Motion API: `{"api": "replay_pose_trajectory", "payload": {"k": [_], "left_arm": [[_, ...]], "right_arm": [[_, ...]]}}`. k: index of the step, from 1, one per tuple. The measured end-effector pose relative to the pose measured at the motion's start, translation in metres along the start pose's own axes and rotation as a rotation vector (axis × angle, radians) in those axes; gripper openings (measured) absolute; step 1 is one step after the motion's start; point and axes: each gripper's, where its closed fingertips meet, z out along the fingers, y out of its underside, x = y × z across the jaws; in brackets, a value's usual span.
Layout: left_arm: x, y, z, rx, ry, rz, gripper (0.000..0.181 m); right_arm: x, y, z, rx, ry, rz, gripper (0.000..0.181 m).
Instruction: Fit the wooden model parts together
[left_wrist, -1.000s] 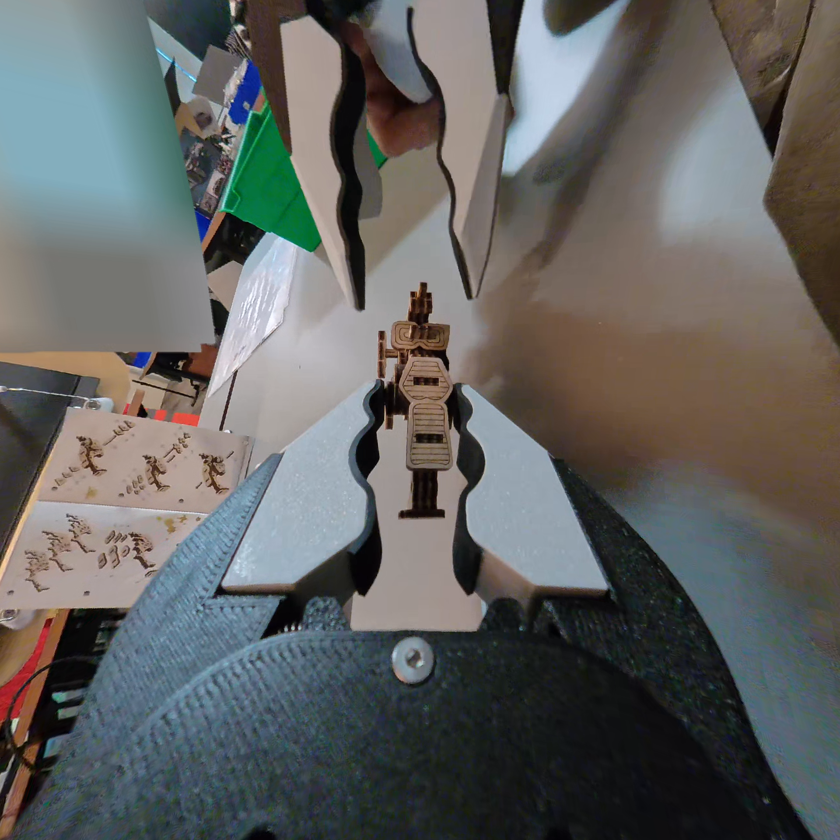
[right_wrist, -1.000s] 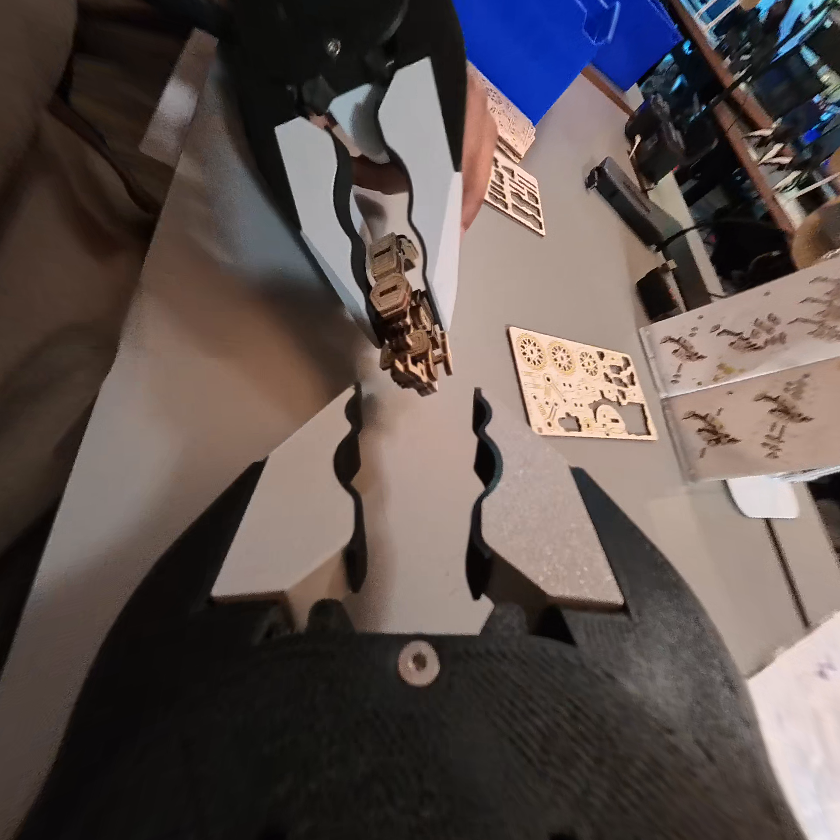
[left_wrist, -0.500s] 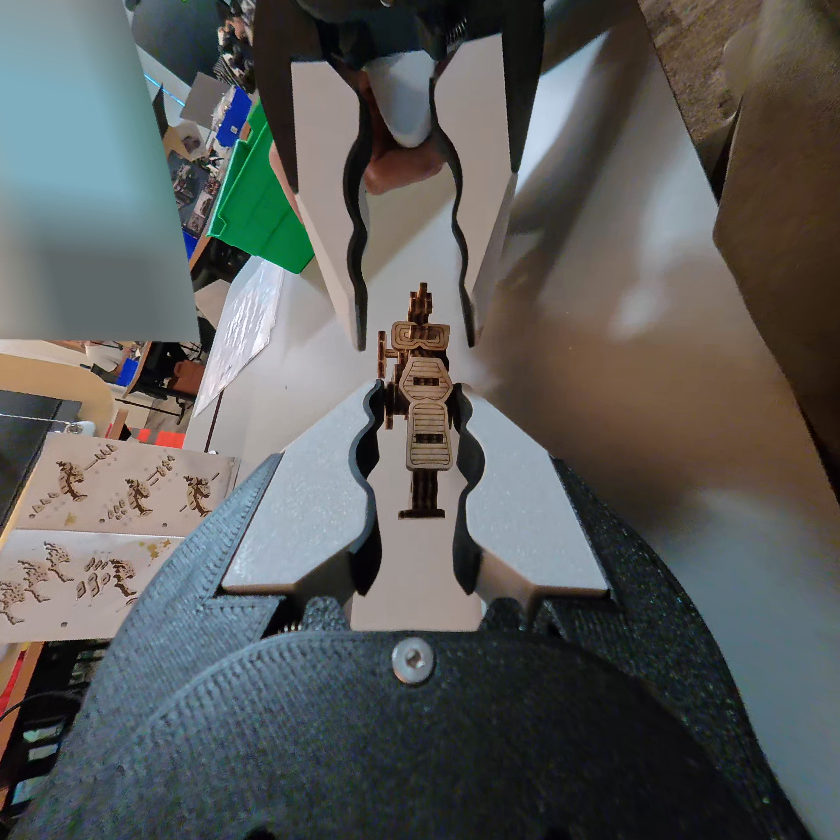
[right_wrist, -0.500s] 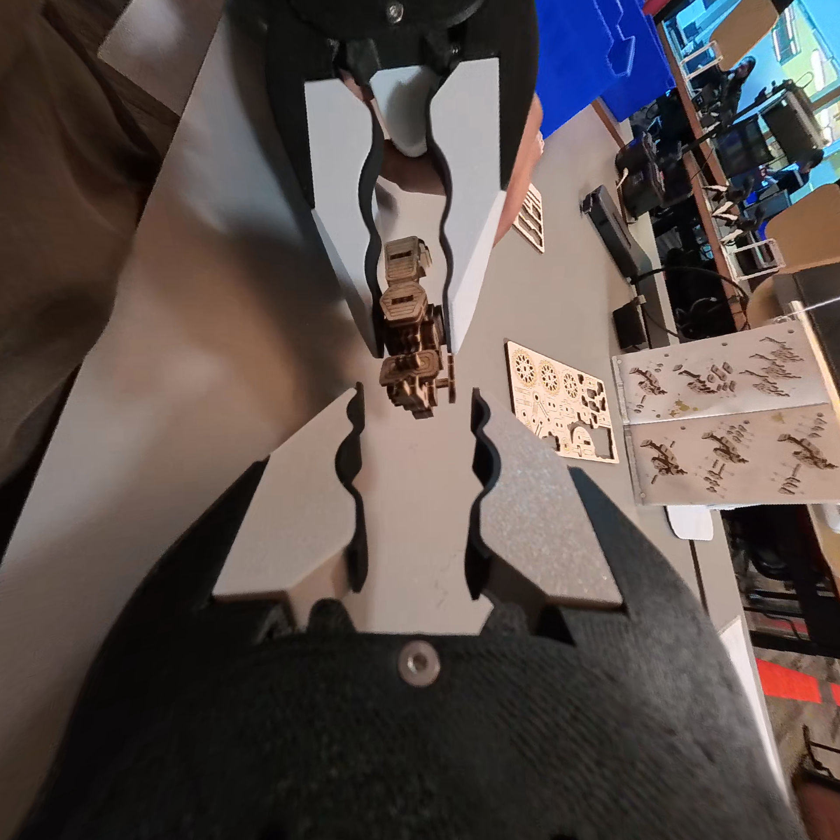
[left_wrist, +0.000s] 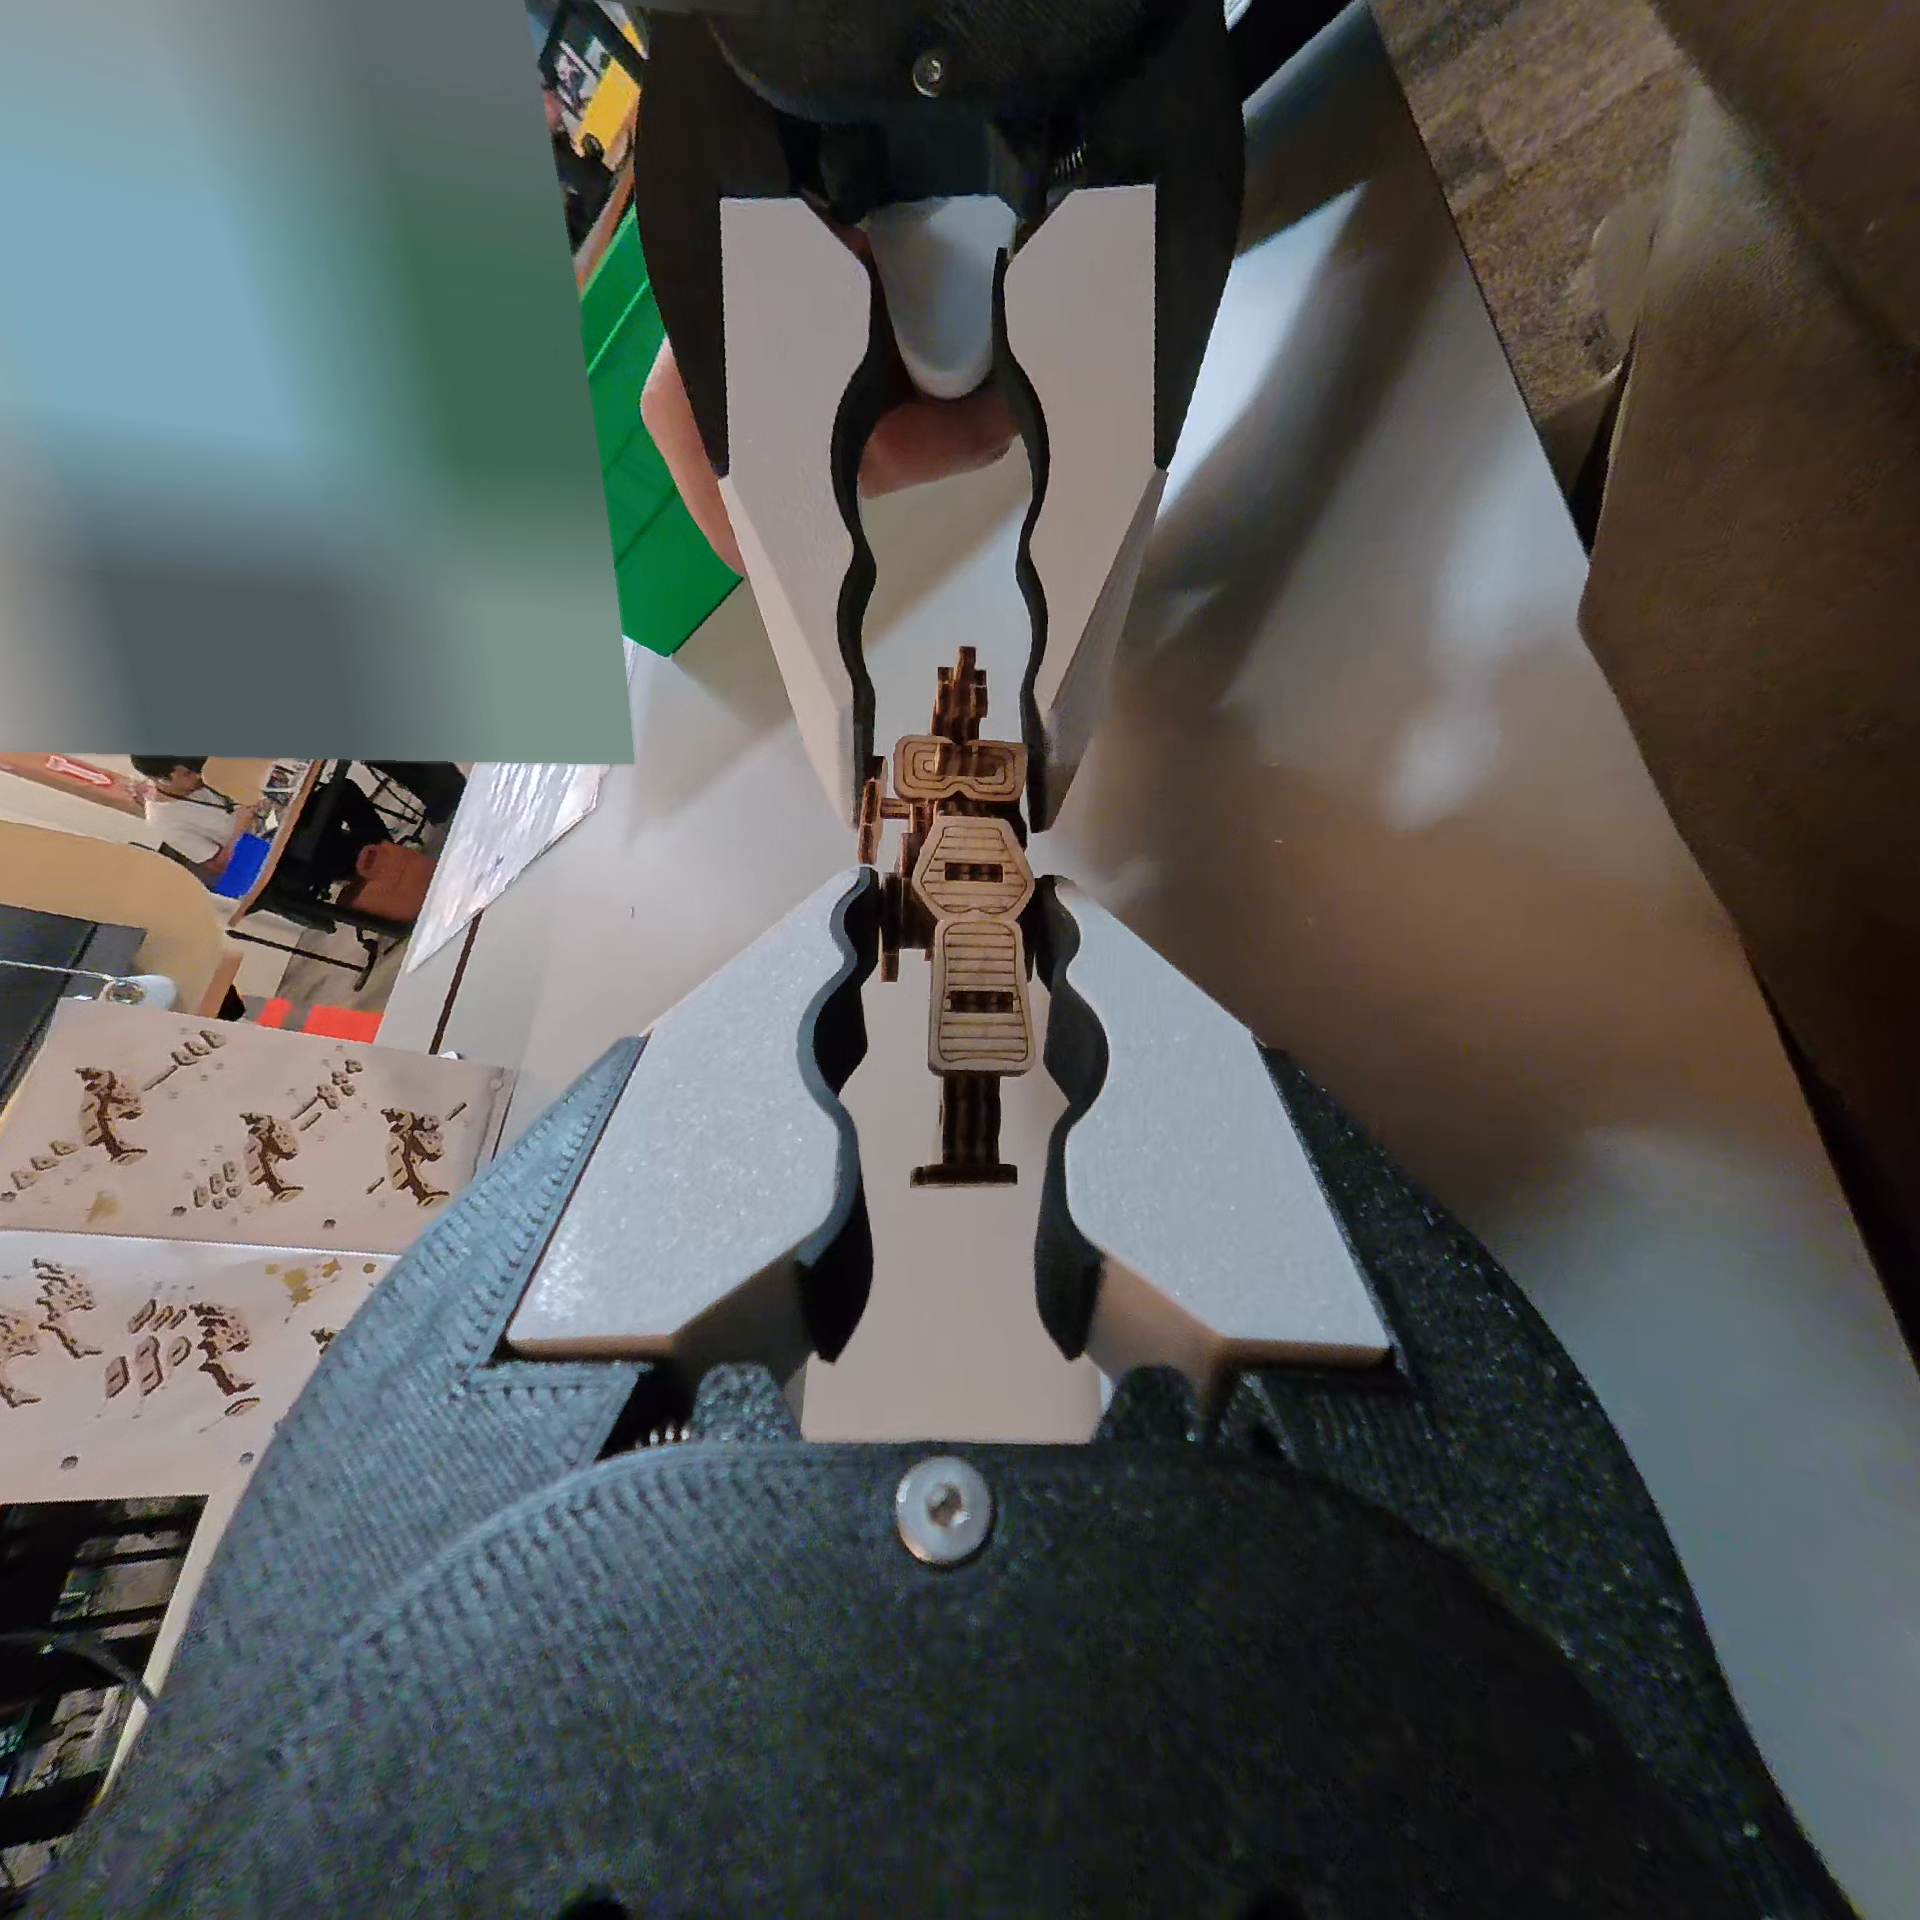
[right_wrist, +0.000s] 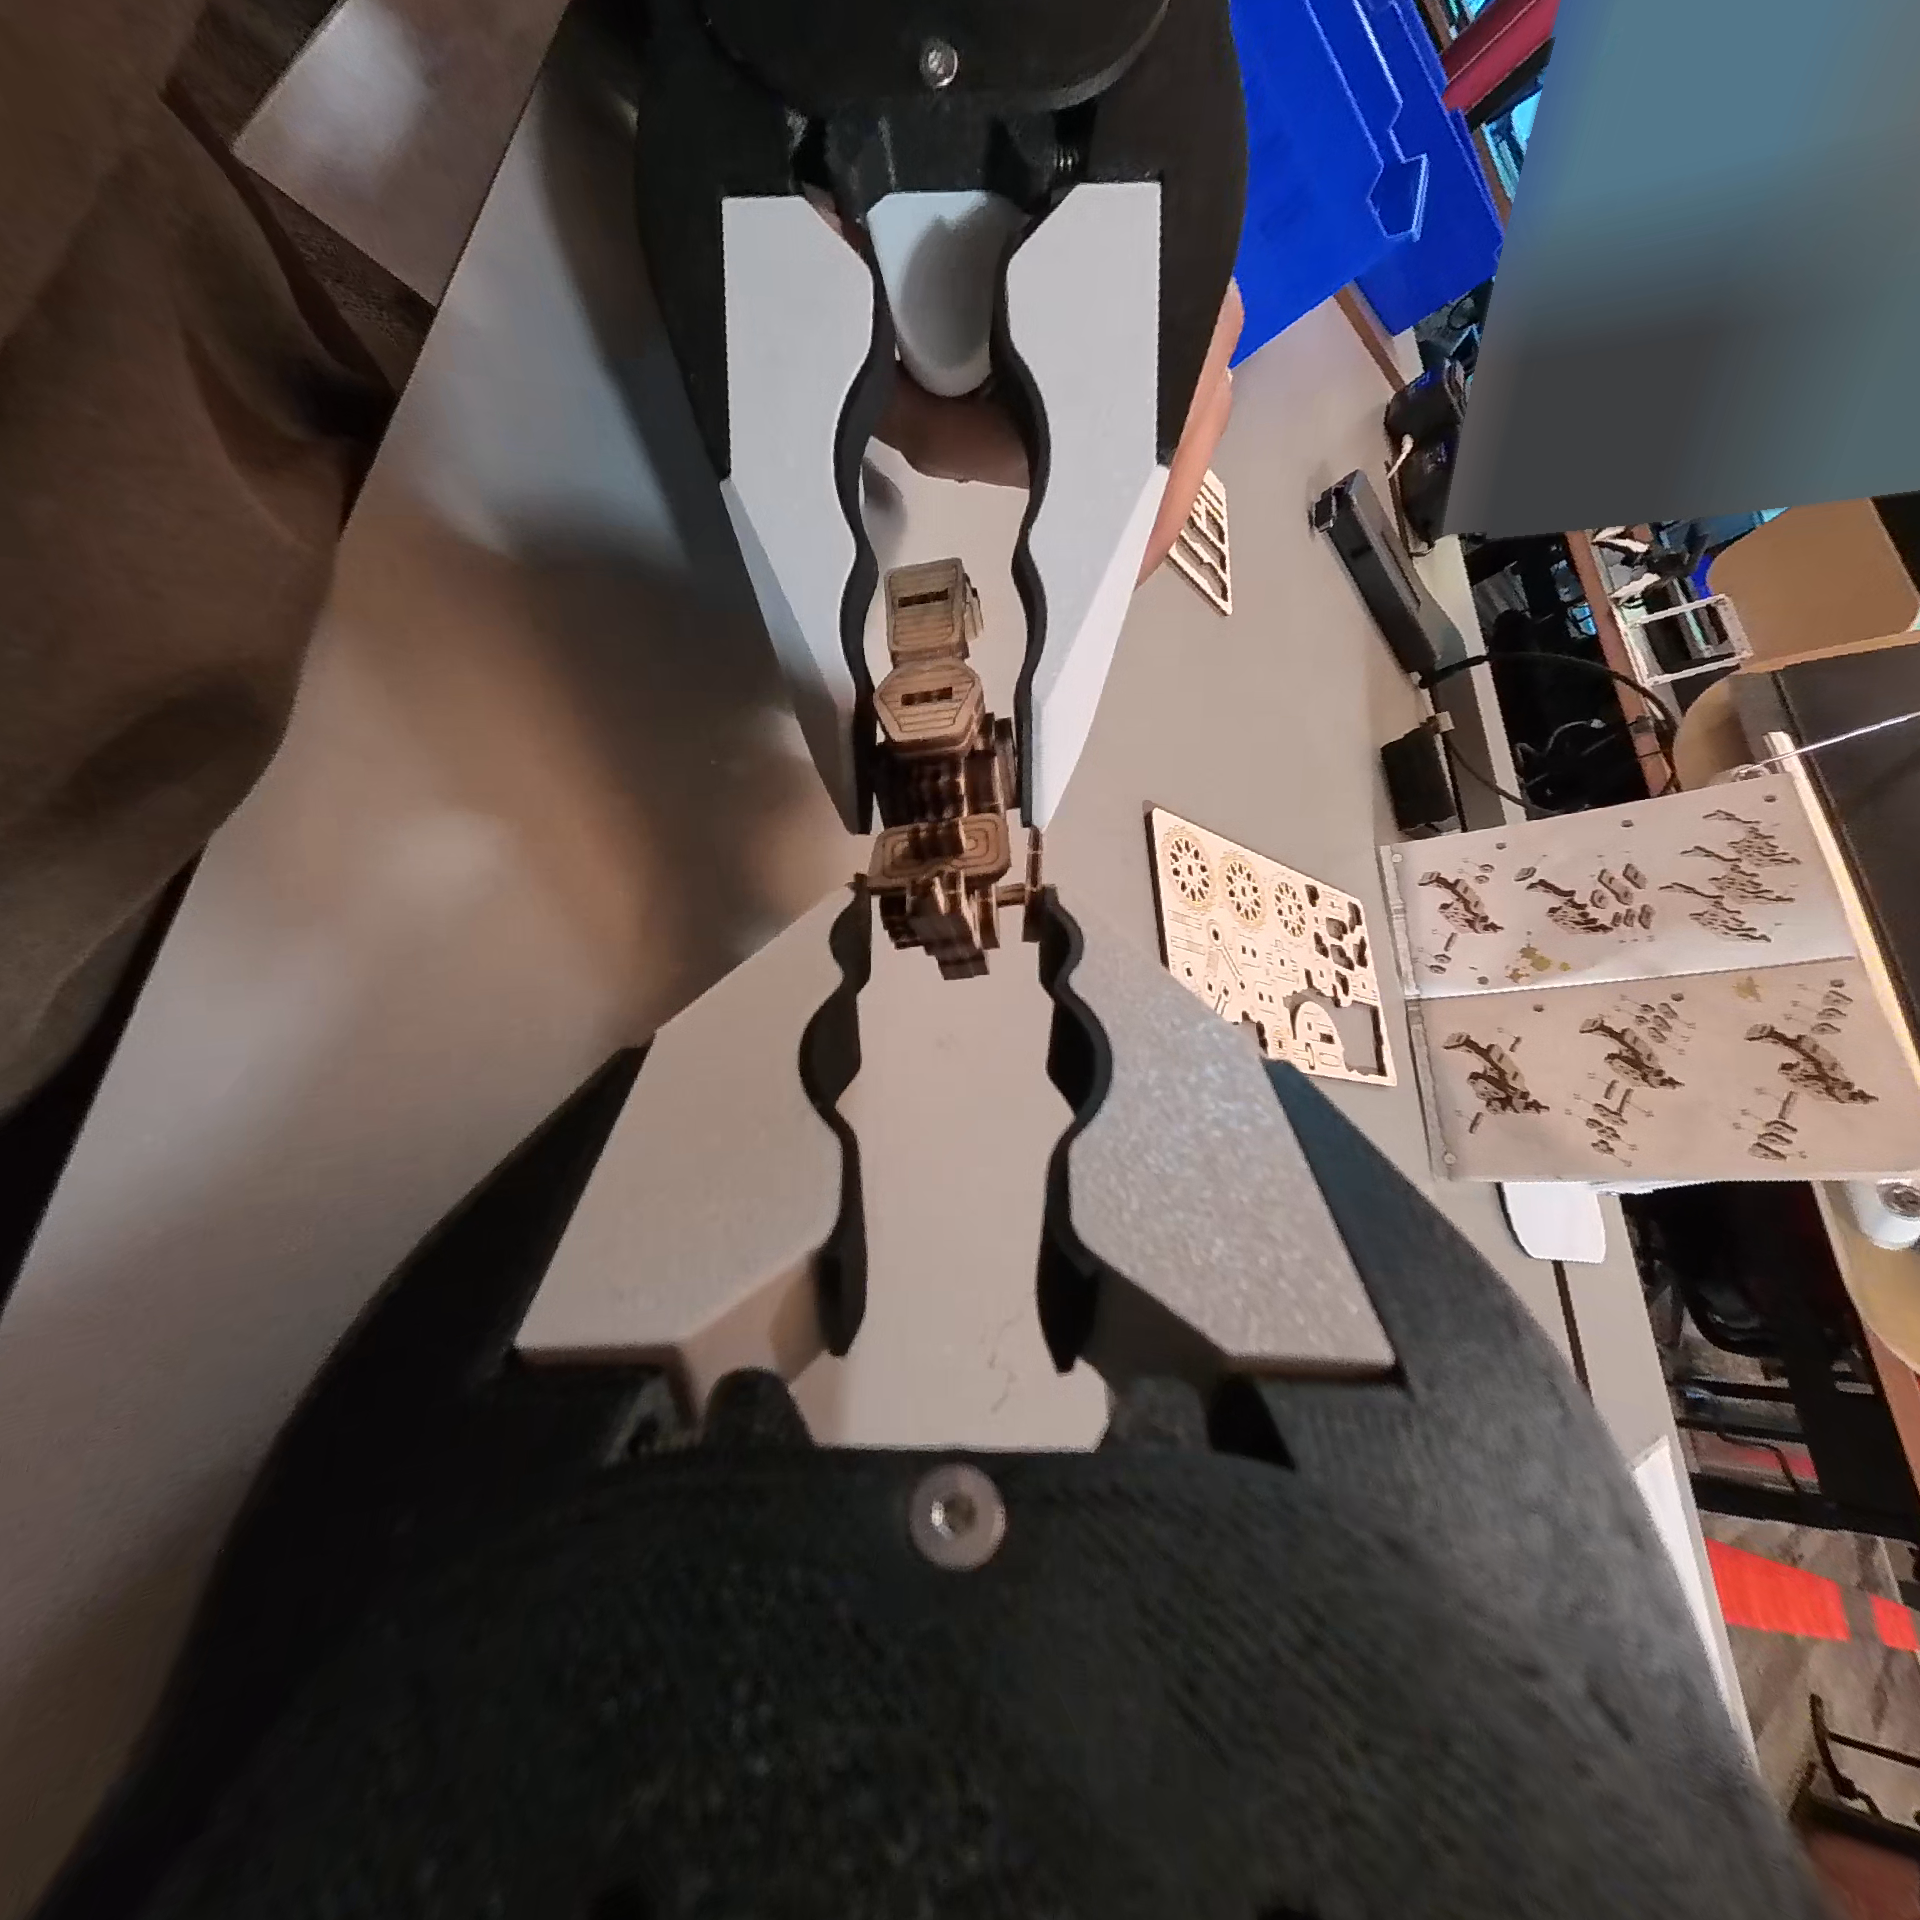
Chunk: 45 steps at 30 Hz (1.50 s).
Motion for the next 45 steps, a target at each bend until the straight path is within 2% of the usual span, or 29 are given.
{"api": "replay_pose_trajectory", "payload": {"k": [4, 17, 23, 29, 37, 39, 42, 45], "left_arm": [[0.001, -0.001, 0.000, 0.006, 0.009, -0.012, 0.028], [0.001, -0.014, -0.007, 0.113, 0.095, -0.214, 0.028], [-0.004, -0.021, -0.011, 0.175, 0.113, -0.325, 0.029], [-0.009, -0.027, -0.014, 0.221, 0.122, -0.404, 0.038], [-0.007, -0.038, -0.018, 0.277, 0.202, -0.517, 0.040], [-0.009, -0.038, -0.018, 0.279, 0.229, -0.610, 0.041], [-0.011, -0.035, -0.016, 0.280, 0.347, -0.894, 0.045], [-0.008, -0.032, -0.015, 0.257, 0.420, -0.980, 0.045]], "right_arm": [[-0.001, 0.000, 0.000, 0.005, -0.007, 0.001, 0.030], [-0.002, -0.009, -0.006, 0.086, -0.068, 0.117, 0.028], [0.003, -0.015, -0.010, 0.143, -0.114, 0.257, 0.027], [0.003, -0.024, -0.014, 0.208, -0.186, 0.393, 0.027], [-0.001, -0.031, -0.020, 0.270, -0.324, 0.567, 0.027], [-0.002, -0.030, -0.020, 0.273, -0.359, 0.629, 0.028], [-0.004, -0.023, -0.018, 0.256, -0.447, 0.773, 0.028], [0.000, -0.024, -0.019, 0.281, -0.492, 0.873, 0.028]]}}
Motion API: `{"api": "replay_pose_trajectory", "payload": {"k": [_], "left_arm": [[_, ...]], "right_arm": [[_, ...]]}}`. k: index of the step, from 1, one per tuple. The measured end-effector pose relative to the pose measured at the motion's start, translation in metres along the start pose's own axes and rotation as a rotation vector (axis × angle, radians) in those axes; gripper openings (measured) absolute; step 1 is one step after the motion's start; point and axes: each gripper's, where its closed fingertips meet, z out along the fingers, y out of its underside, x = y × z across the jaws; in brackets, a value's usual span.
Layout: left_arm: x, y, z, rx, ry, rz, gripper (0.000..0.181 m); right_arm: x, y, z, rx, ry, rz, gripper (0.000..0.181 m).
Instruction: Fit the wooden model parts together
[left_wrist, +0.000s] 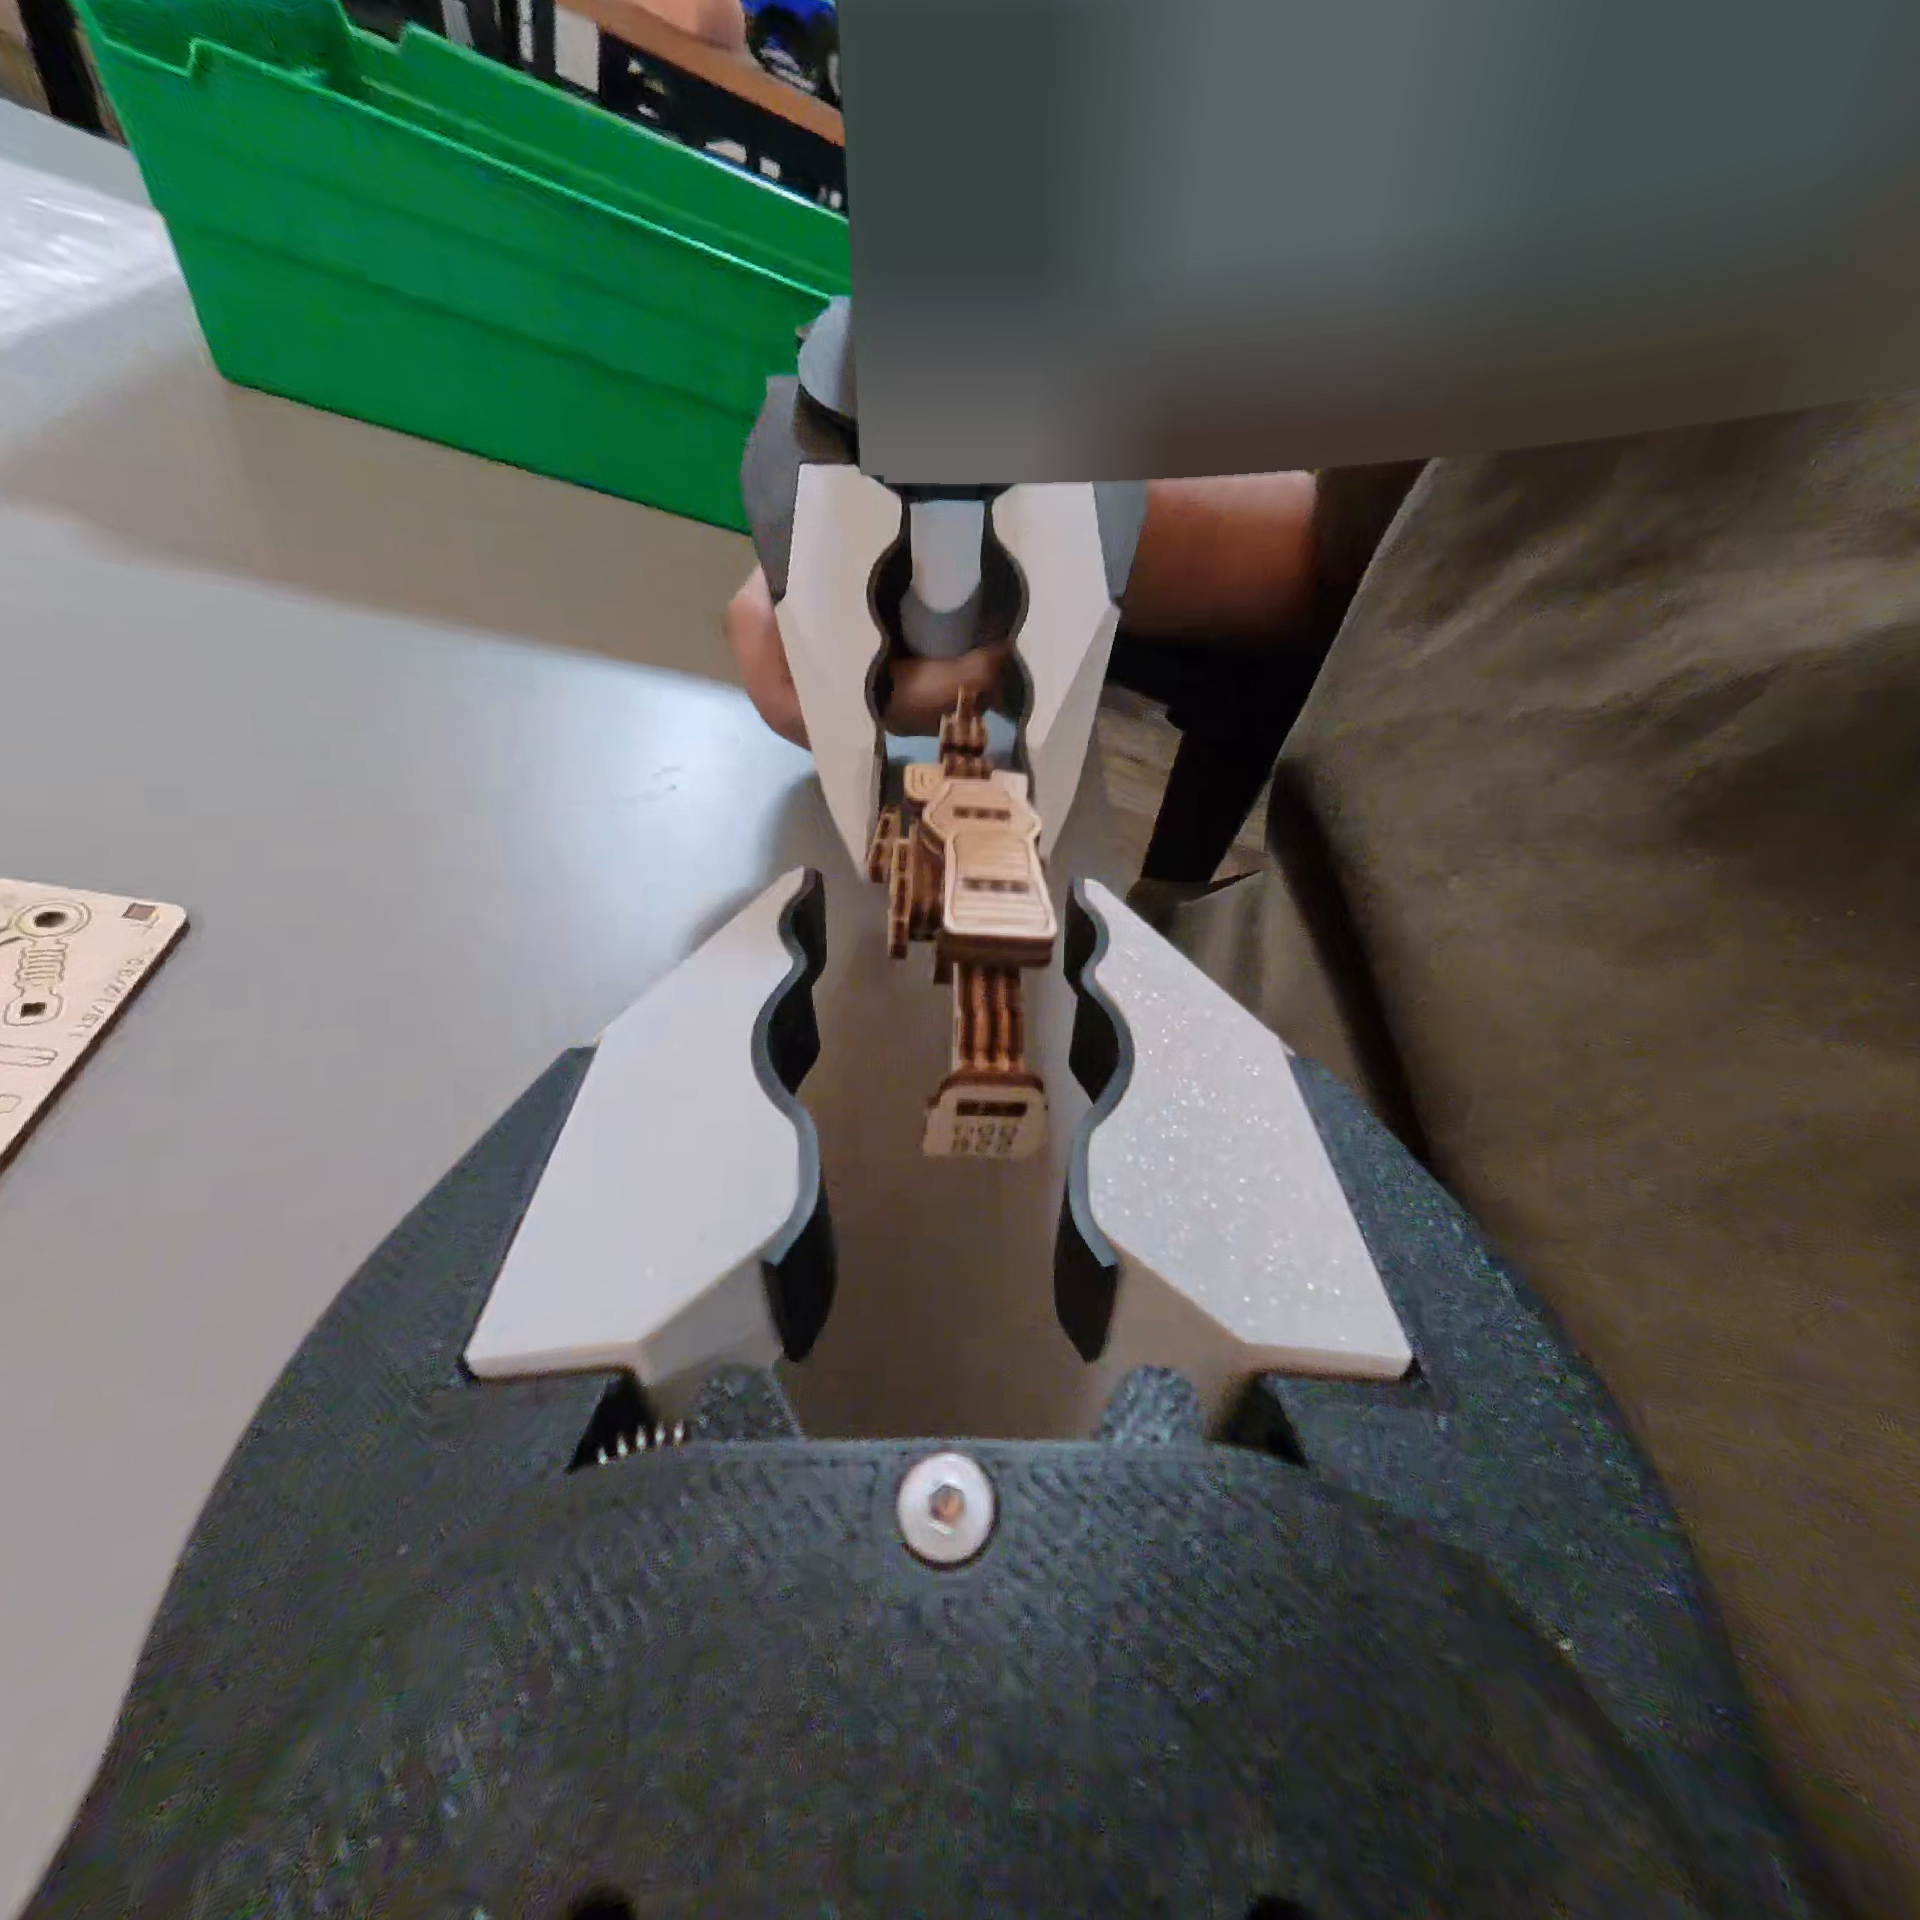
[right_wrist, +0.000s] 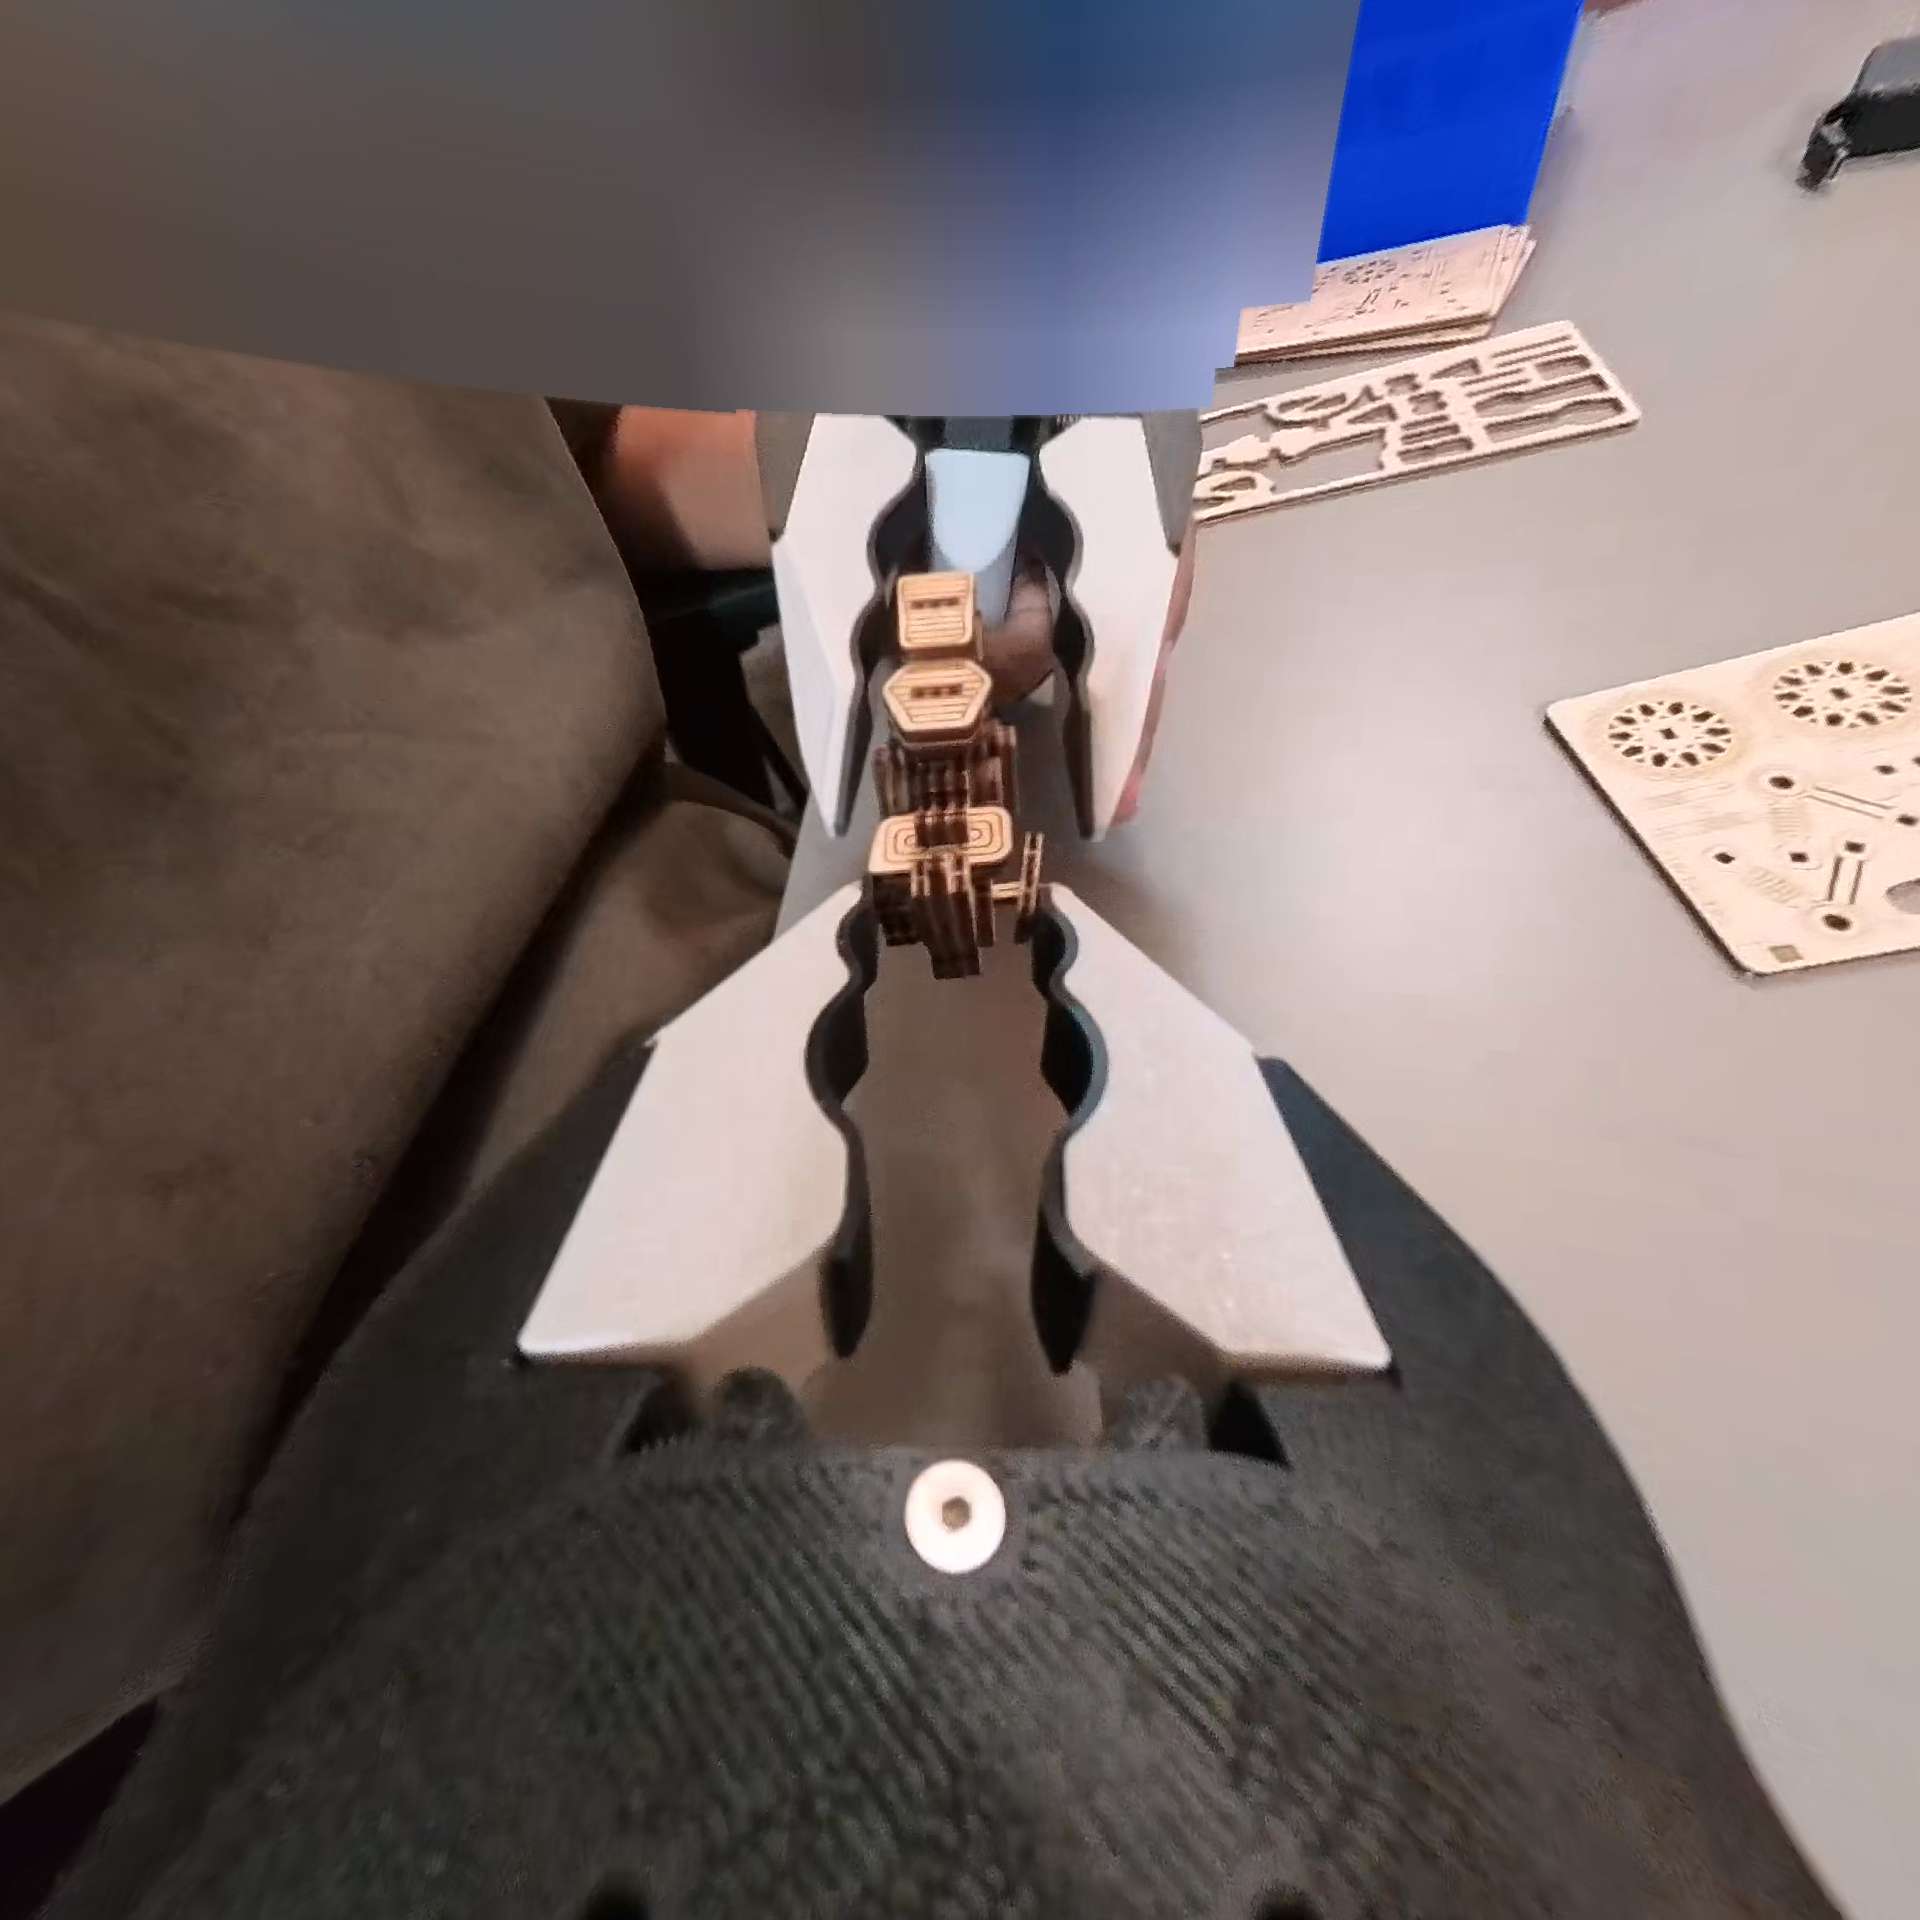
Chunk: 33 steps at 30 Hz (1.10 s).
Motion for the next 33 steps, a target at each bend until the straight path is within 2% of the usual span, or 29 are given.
{"api": "replay_pose_trajectory", "payload": {"k": [10, 21, 27, 33], "left_arm": [[0.0015, 0.0005, 0.0054, -0.010, -0.045, 0.066, 0.048], [0.0055, 0.0008, 0.0055, -0.012, -0.029, 0.092, 0.032], [0.0039, 0.0005, 0.0052, -0.009, -0.022, 0.062, 0.032], [0.0033, 0.0051, 0.0062, -0.023, 0.031, -0.066, 0.033]], "right_arm": [[-0.0066, 0.0011, 0.0054, -0.025, -0.013, 0.015, 0.028], [-0.0046, -0.0015, 0.0038, -0.022, -0.003, 0.025, 0.028], [-0.0032, -0.0014, 0.0037, -0.017, -0.014, 0.058, 0.028], [-0.0016, 0.0013, 0.0038, -0.020, -0.034, 0.110, 0.028]]}}
